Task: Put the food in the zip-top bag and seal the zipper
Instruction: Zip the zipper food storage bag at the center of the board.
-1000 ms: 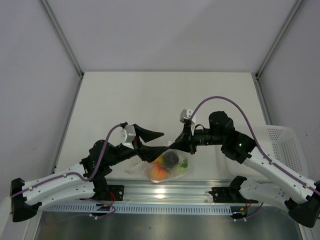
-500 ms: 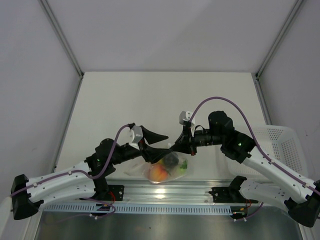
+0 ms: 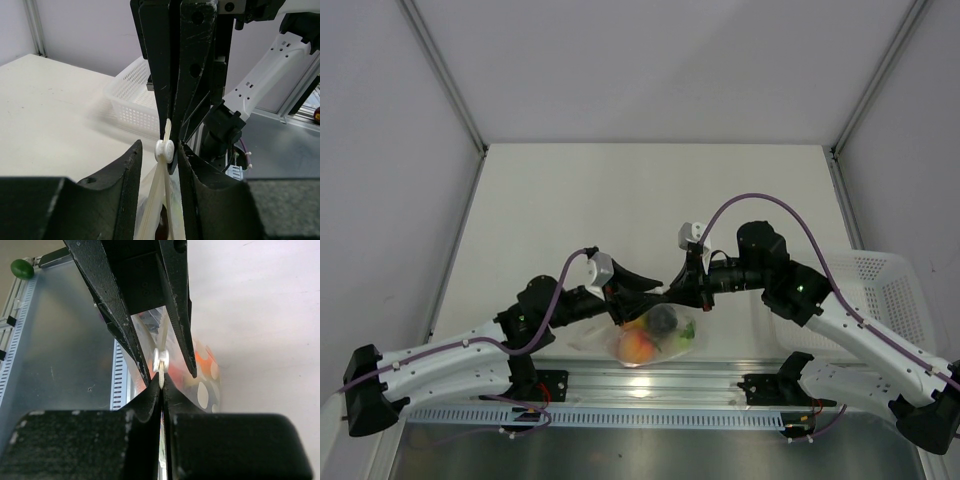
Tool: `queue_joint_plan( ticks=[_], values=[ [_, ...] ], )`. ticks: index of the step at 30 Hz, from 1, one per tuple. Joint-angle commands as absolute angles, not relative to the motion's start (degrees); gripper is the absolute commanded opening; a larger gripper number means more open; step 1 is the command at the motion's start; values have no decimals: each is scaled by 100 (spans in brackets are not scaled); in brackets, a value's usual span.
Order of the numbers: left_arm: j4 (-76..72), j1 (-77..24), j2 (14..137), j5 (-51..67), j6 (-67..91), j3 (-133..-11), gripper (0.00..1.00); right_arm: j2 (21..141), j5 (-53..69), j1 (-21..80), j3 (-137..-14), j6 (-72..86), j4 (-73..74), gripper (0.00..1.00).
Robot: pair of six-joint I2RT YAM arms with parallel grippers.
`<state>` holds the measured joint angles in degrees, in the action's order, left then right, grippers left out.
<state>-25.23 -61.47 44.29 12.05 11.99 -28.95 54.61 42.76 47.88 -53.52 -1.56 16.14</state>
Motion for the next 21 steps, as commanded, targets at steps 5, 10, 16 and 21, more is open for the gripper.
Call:
queue_joint_plan(
  ticks=[5,10,16,21],
  values=[
    [-2742,-6073,4254,1309,1239,-3041,32,5502,4263,4781,-5643,-264,1538,0],
    [-2786,-6030,4210,1318,1274,-3024,27,5572,4210,4781,-5669,-264,1573,0],
    [-2830,-5933,4359,1476,1336,-3120,16,5669,4193,4772,-5783,-237,1512,0],
    [-2944,-5810,4465,1520,1397,-3111,1,5809,4052,4667,-6002,-202,1450,0]
  ],
)
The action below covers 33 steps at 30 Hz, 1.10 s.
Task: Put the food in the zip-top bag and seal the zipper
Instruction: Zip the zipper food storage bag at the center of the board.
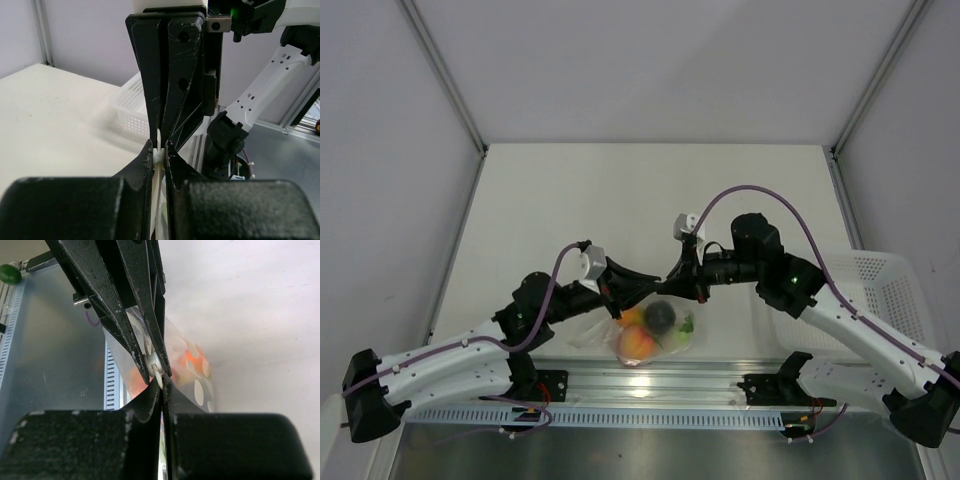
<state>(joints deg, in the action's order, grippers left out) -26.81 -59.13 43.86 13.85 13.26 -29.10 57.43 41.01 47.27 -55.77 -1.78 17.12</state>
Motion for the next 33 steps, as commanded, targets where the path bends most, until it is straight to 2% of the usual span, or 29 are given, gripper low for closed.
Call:
queue_joint_plan(
  ticks=[1,7,11,20,29,31,33],
  values=[
    [-2970,-5783,4465,1538,1406,-3111,1,5836,4026,4623,-6038,-193,1407,0],
    [-3119,-5345,4491,1608,1476,-3199,1,6160,3920,4342,-6301,-88,1029,0],
    [-3243,-4852,4693,2064,1512,-3497,1,6521,4060,3965,-6486,-35,493,0],
    [-3744,-3816,5993,2987,1520,-4437,0,7795,4842,3473,-7101,-308,-474,0],
    [-4087,-3296,6908,3612,1547,-4570,1,8718,5660,3067,-7462,-448,-871,0],
    [-4122,-3296,6900,3586,1451,-4509,21,8885,5634,3024,-7488,-475,-826,0],
    [-4279,-3296,6847,3560,1389,-4378,33,9025,5704,2997,-7453,-370,-1009,0]
  ],
)
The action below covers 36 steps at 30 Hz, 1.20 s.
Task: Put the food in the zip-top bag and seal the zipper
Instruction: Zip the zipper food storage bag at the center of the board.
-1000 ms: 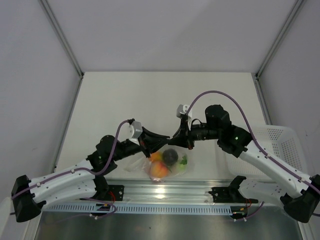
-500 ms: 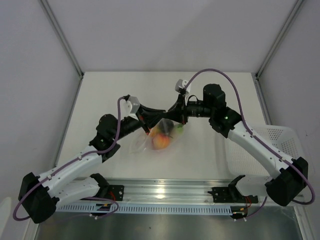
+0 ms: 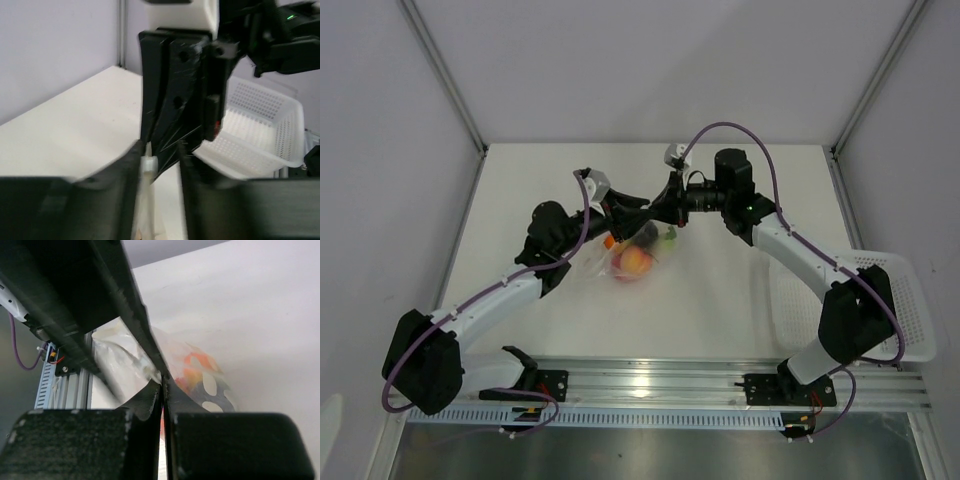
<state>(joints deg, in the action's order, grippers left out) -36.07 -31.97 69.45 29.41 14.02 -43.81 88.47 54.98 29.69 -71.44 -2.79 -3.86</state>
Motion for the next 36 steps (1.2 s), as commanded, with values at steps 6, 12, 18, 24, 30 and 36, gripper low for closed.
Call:
queue_joint_plan(
  ticks=[6,12,18,24,30,36],
  values=[
    [-4324,-3287,6592,3182,1187,-4061,61,9132,5757,2962,-7365,-281,-1204,0],
    [-4035,-3252,6460,2830,958,-4008,66,9053,5783,2936,-7313,-237,-1230,0],
    [-3911,-3032,6442,2874,949,-3964,53,8868,5880,2927,-7207,-176,-1318,0],
    [-3876,-2980,6539,2953,975,-4008,43,8780,6020,2927,-7163,-141,-1362,0],
    [-3998,-2848,6618,3137,1133,-4017,30,8789,6099,2927,-7154,-114,-1380,0],
    [-4333,-2663,6644,3366,1432,-3885,22,8850,6161,2927,-7172,-123,-1362,0]
  ],
)
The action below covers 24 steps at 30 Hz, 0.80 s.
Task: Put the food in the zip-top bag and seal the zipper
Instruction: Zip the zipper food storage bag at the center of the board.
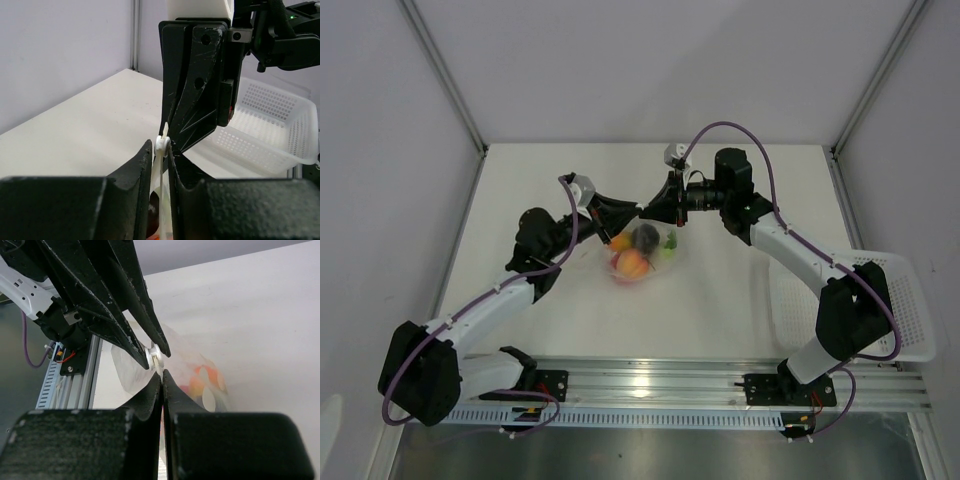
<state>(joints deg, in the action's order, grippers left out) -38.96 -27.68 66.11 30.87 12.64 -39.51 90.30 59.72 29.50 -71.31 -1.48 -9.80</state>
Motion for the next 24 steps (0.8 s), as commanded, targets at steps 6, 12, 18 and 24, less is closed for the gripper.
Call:
queue_joint_plan(
  ticks=[6,12,18,24],
  values=[
    [-4421,-2584,6723,3515,1556,-3894,10,8886,6179,2927,-7172,-97,-1389,0],
    [-4430,-2566,6803,3674,1626,-3938,1,8991,6179,2927,-7198,-26,-1494,0],
    [-4360,-2523,6820,3665,1591,-3911,1,8991,5767,2909,-7163,123,-1582,0],
    [-4263,-2444,6899,3683,1582,-3902,1,9009,5405,2813,-6979,526,-2054,0]
  ],
)
